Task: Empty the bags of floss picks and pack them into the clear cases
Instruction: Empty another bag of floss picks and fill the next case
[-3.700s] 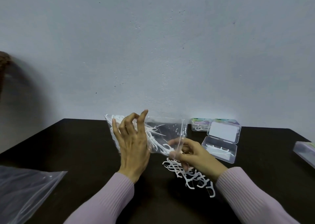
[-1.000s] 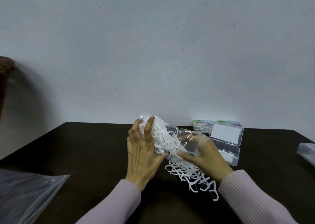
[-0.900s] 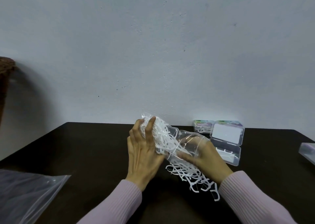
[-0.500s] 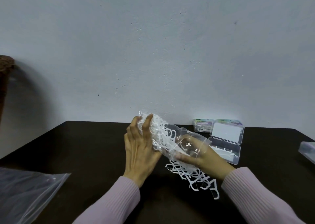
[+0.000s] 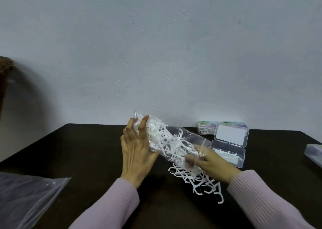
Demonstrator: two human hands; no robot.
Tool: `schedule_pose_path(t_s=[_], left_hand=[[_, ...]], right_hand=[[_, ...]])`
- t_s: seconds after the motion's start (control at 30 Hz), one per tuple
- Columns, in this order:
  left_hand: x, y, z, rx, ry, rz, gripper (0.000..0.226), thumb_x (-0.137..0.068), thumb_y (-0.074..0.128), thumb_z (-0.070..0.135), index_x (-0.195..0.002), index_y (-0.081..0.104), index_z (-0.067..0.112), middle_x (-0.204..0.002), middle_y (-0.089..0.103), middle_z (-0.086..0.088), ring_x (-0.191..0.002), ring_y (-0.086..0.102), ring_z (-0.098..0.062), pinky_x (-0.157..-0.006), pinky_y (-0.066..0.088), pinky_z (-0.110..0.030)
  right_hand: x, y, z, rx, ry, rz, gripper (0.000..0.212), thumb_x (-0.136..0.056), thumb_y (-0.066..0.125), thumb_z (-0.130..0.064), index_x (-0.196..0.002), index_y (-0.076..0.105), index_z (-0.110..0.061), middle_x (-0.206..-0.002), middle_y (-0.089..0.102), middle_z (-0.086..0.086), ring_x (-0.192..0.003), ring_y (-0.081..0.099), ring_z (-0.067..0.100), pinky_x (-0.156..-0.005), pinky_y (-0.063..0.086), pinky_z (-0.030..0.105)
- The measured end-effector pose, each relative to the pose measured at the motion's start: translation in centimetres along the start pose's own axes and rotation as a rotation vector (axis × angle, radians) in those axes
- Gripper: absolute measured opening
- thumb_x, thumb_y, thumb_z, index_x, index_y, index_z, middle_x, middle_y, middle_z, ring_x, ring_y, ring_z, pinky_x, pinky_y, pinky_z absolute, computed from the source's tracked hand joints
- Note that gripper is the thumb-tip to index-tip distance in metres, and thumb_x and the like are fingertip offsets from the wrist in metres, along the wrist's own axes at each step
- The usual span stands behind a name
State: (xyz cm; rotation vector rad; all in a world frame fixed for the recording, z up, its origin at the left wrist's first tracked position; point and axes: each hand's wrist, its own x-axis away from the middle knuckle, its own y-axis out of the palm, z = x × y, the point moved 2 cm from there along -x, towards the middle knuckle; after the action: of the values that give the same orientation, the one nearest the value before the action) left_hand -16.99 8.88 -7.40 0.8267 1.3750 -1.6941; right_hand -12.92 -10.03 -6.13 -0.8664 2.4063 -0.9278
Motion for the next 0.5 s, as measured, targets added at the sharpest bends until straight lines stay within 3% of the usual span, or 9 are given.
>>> schedule_pose_path(t_s=[0.07,0.17,0.23,0.37,0.43,0.5], left_hand=[[0.0,0.0,-0.1,-0.003,-0.022,-0.006,0.104,-0.054,0.085,0.047,-0.137,0.028,0.02,-0.132,0.026,-0.011,-0.115,0.032,-0.027,-0.088,0.04,-0.042],[-0.1,-0.1,-0.5,0.005,-0.079,-0.007,0.102,-0.055,0.082,0.046,-0.137,0.026,0.021,-0.132,0.025,-0.01,-0.115,0.031,-0.025,-0.087,0.039,-0.041],[-0.2,-0.1,-1.2,0.006,-0.13,-0.014,0.102,-0.056,0.082,0.041,-0.137,0.024,0.023,-0.132,0.024,-0.012,-0.114,0.03,-0.026,-0.087,0.038,-0.04],[-0.4,-0.1,-2.3,0.019,-0.225,-0.003,0.099,-0.058,0.082,0.032,-0.136,0.021,0.028,-0.135,0.026,-0.018,-0.118,0.03,-0.03,-0.089,0.042,-0.047],[-0.4,-0.2,-2.7,0.03,-0.261,0.008,0.097,-0.06,0.082,0.033,-0.135,0.021,0.028,-0.136,0.025,-0.019,-0.119,0.027,-0.028,-0.091,0.042,-0.048],[-0.5,-0.3,-3.0,0.046,-0.298,0.021,0.095,-0.062,0.082,0.033,-0.135,0.021,0.028,-0.138,0.023,-0.018,-0.122,0.024,-0.027,-0.094,0.039,-0.047]], right_hand=[[0.0,-0.3,0.2,0.044,0.005,0.023,0.009,-0.095,0.044,-0.029,-0.088,0.047,-0.033,-0.088,0.058,-0.002,-0.08,0.057,0.021,-0.077,0.05,0.031],[-0.1,-1.0,0.5,0.119,0.0,0.125,0.008,-0.095,0.048,-0.024,-0.1,0.053,-0.022,-0.096,0.057,-0.004,-0.081,0.054,0.01,-0.067,0.042,0.011],[-0.1,-1.5,0.6,0.139,-0.007,0.175,0.018,-0.094,0.051,-0.017,-0.111,0.057,-0.014,-0.094,0.058,-0.008,-0.078,0.052,0.001,-0.066,0.038,0.008],[0.0,-1.4,1.3,0.186,0.055,0.096,0.026,-0.096,0.047,-0.021,-0.12,0.052,-0.013,-0.1,0.063,-0.004,-0.087,0.058,0.009,-0.073,0.044,0.016],[0.0,-1.2,1.7,0.238,0.079,0.066,0.022,-0.096,0.048,-0.021,-0.114,0.054,-0.011,-0.106,0.064,0.005,-0.095,0.059,0.019,-0.079,0.043,0.026],[0.1,-1.2,1.9,0.266,0.086,0.062,0.014,-0.094,0.051,-0.019,-0.106,0.055,-0.013,-0.104,0.063,0.006,-0.094,0.058,0.021,-0.074,0.039,0.025]])
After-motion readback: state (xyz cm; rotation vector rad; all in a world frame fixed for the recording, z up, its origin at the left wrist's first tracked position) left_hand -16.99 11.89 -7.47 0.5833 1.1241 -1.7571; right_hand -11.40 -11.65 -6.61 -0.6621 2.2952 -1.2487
